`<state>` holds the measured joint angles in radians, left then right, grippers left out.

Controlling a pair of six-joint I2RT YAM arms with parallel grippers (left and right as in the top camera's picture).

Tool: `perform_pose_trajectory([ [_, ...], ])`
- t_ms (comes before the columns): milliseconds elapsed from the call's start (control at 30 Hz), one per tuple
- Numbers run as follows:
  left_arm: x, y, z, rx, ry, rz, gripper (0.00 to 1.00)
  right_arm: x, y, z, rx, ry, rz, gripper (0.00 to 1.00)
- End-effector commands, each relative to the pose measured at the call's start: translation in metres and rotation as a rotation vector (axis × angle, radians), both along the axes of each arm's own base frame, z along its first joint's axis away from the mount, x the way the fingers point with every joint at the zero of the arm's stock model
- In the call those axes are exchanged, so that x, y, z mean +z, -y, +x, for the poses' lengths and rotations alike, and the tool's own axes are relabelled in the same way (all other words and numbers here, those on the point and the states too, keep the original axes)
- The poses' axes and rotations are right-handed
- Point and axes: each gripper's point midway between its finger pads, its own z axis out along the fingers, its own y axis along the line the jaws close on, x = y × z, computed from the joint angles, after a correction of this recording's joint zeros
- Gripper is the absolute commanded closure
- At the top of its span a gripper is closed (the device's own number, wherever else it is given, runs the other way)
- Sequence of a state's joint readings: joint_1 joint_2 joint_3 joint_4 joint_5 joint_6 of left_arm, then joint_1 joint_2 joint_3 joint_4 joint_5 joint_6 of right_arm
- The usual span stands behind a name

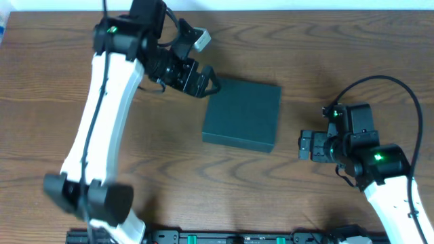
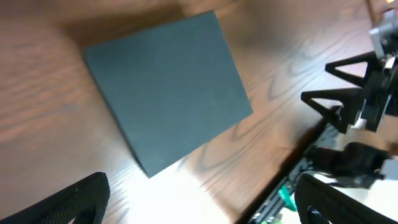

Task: Pack container

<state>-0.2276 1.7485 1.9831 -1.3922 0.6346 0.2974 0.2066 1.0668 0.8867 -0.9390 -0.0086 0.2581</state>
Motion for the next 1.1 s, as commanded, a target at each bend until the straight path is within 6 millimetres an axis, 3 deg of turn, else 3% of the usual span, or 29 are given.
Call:
perform_pose_trajectory([
  [0,0.021,-0.028,-0.016,0.092,0.114,0.14,0.04,0.009,-0.015,-0.005,0.069,0.032,0.018,0.01],
  [133,0.014,-0.052,-0.036,0.189,0.154,0.206,0.04,0.02,-0.03,-0.01,0.131,0.083,0.032,0.01],
  [233,-0.009,-0.058,-0.049,0.204,0.194,0.2,0.04,0.025,-0.035,-0.013,0.151,0.104,0.038,0.01],
  [433,-0.104,-0.055,-0.039,0.334,0.147,0.144,0.04,0.026,-0.034,-0.011,0.145,0.115,0.028,0.01],
  [667,-0.171,-0.05,-0.019,0.371,0.045,0.159,0.04,0.026,-0.034,-0.011,0.128,0.112,0.036,0.01],
  [867,-0.199,-0.047,-0.017,0.368,-0.034,0.182,0.04,0.026,-0.034,-0.011,0.108,0.108,0.048,0.01],
  [1067,-0.204,-0.033,-0.025,0.32,-0.049,0.191,0.04,0.025,-0.033,-0.013,0.104,0.1,0.044,0.01],
])
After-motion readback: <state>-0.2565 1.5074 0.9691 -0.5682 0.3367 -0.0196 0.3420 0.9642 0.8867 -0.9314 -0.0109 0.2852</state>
